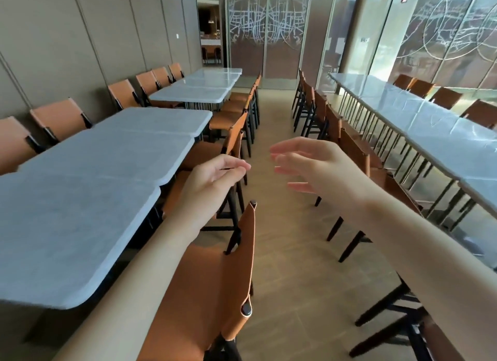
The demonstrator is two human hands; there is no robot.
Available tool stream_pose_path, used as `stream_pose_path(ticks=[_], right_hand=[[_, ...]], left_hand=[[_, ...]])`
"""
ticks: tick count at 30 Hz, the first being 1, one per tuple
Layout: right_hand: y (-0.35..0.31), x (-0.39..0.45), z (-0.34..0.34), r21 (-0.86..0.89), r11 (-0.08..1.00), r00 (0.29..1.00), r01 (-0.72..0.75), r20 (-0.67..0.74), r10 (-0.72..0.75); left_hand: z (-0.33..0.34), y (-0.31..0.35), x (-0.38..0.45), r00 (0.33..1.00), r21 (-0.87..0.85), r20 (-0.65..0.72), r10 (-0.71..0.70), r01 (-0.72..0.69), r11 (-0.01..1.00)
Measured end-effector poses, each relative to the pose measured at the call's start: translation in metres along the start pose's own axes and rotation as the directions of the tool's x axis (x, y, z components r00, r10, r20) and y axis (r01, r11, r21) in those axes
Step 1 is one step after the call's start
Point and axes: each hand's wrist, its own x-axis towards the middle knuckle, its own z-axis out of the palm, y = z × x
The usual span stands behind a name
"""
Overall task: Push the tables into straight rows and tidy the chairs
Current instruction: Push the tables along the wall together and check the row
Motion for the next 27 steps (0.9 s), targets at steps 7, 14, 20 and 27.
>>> stream_pose_path(ticks=[7,14,20,27], right_hand=[[0.028,0.139,-0.029,0.023,1.0,0.987,0.002,0.162,-0.006],[0.061,0.243,-0.084,0.03,0.999,0.974,0.016,0.224,-0.022],[0.082,0.32,-0.124,0.092,0.995,0.968,0.041,0.242,-0.063],[0.125,0.423,-0.172,0.1,0.992,0.958,0.074,0.268,-0.098]], left_hand=[[0.032,-0.024,0.116,0.977,-0.063,-0.205,-0.05,0.038,0.997],[0.065,-0.026,0.215,0.968,-0.073,-0.249,-0.043,0.025,0.997],[0.087,-0.04,0.281,0.963,-0.042,-0.263,-0.064,0.054,0.998],[0.131,-0.052,0.384,0.969,0.06,-0.24,-0.05,0.067,0.996]])
